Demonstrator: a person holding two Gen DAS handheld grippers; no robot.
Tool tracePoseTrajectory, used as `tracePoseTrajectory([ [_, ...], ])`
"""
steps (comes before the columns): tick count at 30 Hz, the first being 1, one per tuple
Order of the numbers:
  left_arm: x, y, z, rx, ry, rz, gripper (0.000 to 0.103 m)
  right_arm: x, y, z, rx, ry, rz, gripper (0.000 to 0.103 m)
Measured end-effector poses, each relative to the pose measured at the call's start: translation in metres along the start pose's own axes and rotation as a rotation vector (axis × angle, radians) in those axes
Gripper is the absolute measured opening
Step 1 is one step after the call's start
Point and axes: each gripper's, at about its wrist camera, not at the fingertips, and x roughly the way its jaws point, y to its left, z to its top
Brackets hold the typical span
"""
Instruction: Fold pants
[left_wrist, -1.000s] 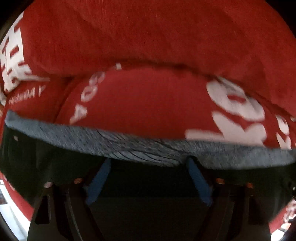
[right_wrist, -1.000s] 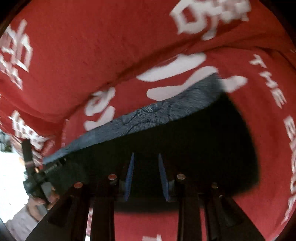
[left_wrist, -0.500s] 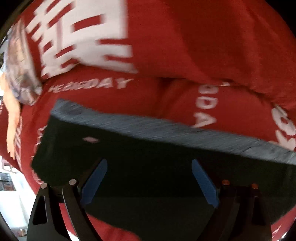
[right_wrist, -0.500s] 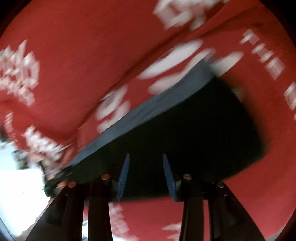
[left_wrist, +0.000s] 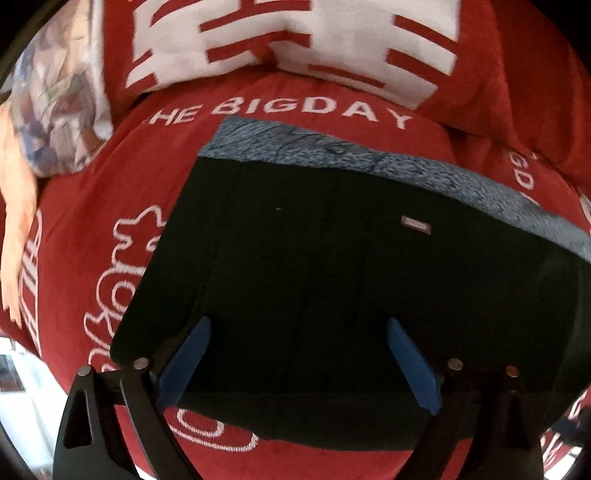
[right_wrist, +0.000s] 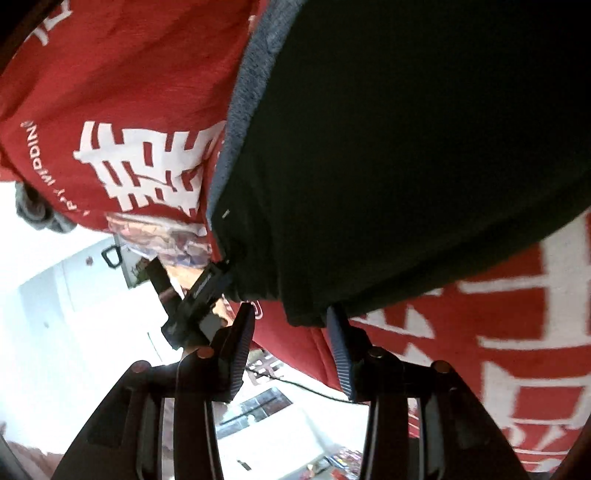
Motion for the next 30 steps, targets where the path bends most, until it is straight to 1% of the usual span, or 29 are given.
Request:
tracePoseTrajectory([
  [1, 0.001, 0.001, -0.001, -0.002, -0.004, -0.013, 0.097, 0.001, 0.001, -0.001, -0.004, -0.018, -0.004, 0.046],
  [4, 0.004, 0.007, -0.002, -0.007, -0.018, -0.041, 0.098, 0.002, 0.009, -0.001, -0.015, -0.031, -0.038, 0.046],
  [7, 0.003, 0.009, -0.006, 0.003, -0.026, -0.06, 0.098, 0.018, 0.015, 0.009, -0.004, -0.034, -0.067, 0.046],
  [8, 0.004, 0.013, -0.007, 0.009, -0.025, -0.07, 0.098, 0.02, 0.015, 0.012, 0.016, -0.038, -0.08, 0.033],
  [9, 0.005, 0.016, -0.008, 0.017, -0.023, -0.079, 0.098, 0.016, 0.014, 0.013, 0.026, -0.043, -0.098, 0.012],
  [10, 0.006, 0.018, -0.009, 0.027, -0.021, -0.084, 0.098, 0.016, 0.02, 0.015, 0.028, -0.056, -0.13, 0.01],
  [11, 0.004, 0.017, -0.009, 0.039, -0.021, -0.089, 0.098, 0.013, 0.026, 0.014, 0.011, -0.07, -0.134, 0.009],
  [12, 0.004, 0.017, -0.01, 0.049, -0.025, -0.093, 0.098, 0.01, 0.034, 0.011, -0.016, -0.086, -0.135, 0.009],
  [13, 0.006, 0.02, -0.011, 0.055, -0.03, -0.093, 0.098, 0.006, 0.041, 0.004, -0.057, -0.102, -0.162, 0.009],
  [14, 0.006, 0.019, -0.014, 0.067, -0.037, -0.084, 0.098, 0.006, 0.041, -0.003, -0.077, -0.11, -0.197, 0.008],
  [16, 0.005, 0.016, -0.017, 0.084, -0.04, -0.062, 0.098, 0.012, 0.022, -0.01, -0.053, -0.093, -0.273, 0.005],
  [17, 0.003, 0.014, -0.018, 0.084, -0.033, -0.056, 0.098, 0.014, 0.014, -0.012, -0.032, -0.084, -0.28, 0.005],
  [18, 0.0, 0.013, -0.018, 0.082, -0.022, -0.05, 0.097, 0.013, 0.006, -0.014, -0.002, -0.084, -0.244, 0.005],
  [19, -0.003, 0.01, -0.017, 0.081, -0.016, -0.046, 0.097, 0.009, 0.004, -0.016, 0.011, -0.079, -0.232, 0.005],
  [20, -0.011, 0.007, -0.019, 0.078, -0.016, -0.053, 0.097, 0.005, 0.006, -0.017, 0.004, -0.072, -0.257, 0.01],
  [22, -0.025, -0.001, -0.022, 0.075, -0.024, -0.09, 0.097, -0.014, 0.016, -0.021, -0.045, -0.066, -0.318, 0.012],
  [23, -0.036, -0.009, -0.026, 0.085, -0.036, -0.111, 0.097, -0.025, 0.022, -0.022, -0.076, -0.074, -0.335, 0.016],
  [24, -0.044, -0.021, -0.029, 0.11, -0.048, -0.131, 0.097, -0.039, 0.031, -0.022, -0.121, -0.1, -0.36, 0.027],
  [25, -0.052, -0.04, -0.032, 0.146, -0.06, -0.155, 0.097, -0.055, 0.043, -0.02, -0.173, -0.143, -0.412, 0.031],
  [26, -0.053, -0.057, -0.033, 0.168, -0.066, -0.175, 0.097, -0.065, 0.05, -0.016, -0.208, -0.175, -0.445, 0.033],
  [28, -0.051, -0.098, -0.034, 0.206, -0.057, -0.231, 0.097, -0.085, 0.067, 0.0, -0.281, -0.248, -0.509, 0.033],
  [30, -0.039, -0.133, -0.031, 0.218, -0.035, -0.252, 0.097, -0.089, 0.073, 0.021, -0.307, -0.278, -0.574, 0.033],
])
